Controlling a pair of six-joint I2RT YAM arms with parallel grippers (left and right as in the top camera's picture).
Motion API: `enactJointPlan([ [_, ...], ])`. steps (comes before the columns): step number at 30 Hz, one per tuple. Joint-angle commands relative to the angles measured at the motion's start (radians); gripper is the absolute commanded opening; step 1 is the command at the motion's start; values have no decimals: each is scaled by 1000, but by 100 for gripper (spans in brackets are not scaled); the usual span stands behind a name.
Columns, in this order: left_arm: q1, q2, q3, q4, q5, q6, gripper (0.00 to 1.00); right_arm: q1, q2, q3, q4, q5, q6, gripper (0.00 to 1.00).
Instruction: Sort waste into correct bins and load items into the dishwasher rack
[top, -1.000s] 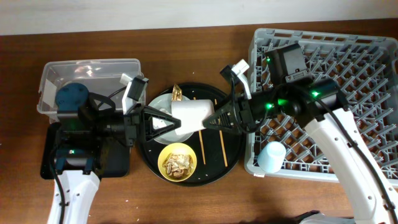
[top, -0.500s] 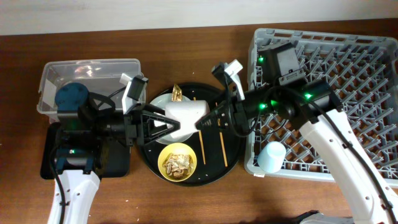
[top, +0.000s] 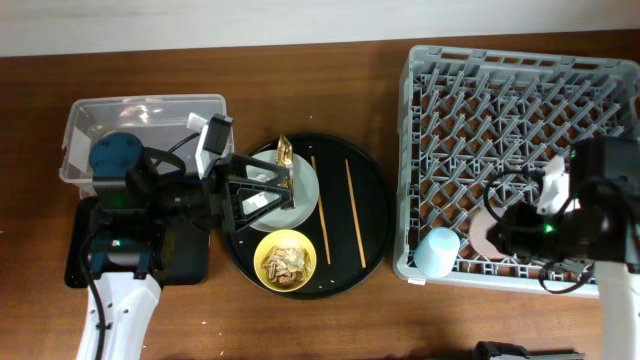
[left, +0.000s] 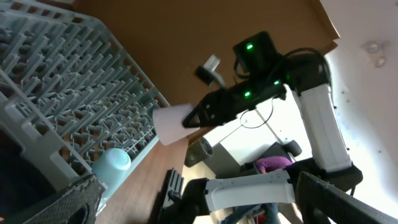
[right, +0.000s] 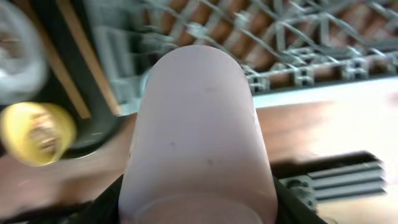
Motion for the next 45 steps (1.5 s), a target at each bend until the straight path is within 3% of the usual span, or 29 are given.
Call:
enactJointPlan([
  [1,-2,1,4,0,-16,42,99,-7,16,-167,71,121,51,39],
  [6,-8,1,4,1,-14,46,99,-7,106,-268,288,139,66,39],
  [11,-66,1,4,-2,-12,90,99,-6,273,-269,319,130,66,39],
  [13,-71,1,4,-5,-11,90,99,-5,281,-266,322,111,65,63],
  [17,-71,1,4,-18,-50,92,99,-5,131,-164,301,-31,23,71],
  [19,-71,1,4,-97,-101,121,99,-5,36,-103,299,-142,-41,75],
  [22,-71,1,4,-476,-438,261,99,-5,-74,-69,285,-159,-41,79],
  [24,-105,0,4,-681,-757,309,99,-4,-103,-70,249,-275,-130,79],
  [27,-220,1,4,-765,-1085,312,99,40,-102,-71,227,-424,-195,79],
  [29,-247,0,4,-765,-1084,312,99,103,-92,-72,229,-427,-195,79],
  [30,-255,3,4,-760,-1100,311,91,190,-69,-77,230,-421,-179,78],
  [32,-289,18,4,-786,-1103,308,90,286,-27,-85,237,-319,-77,78],
  [34,-373,61,4,-823,-1180,293,81,322,11,-85,247,-192,46,78],
  [37,-488,166,4,-819,-1304,227,76,321,31,-85,266,-213,55,78],
  [40,-588,297,4,-750,-1276,187,62,321,31,-85,265,-212,55,78],
  [42,-627,373,4,-731,-1274,142,48,321,31,-85,263,-212,55,79],
  [45,-673,449,6,-681,-1278,119,37,321,31,-85,267,-212,55,79],
])
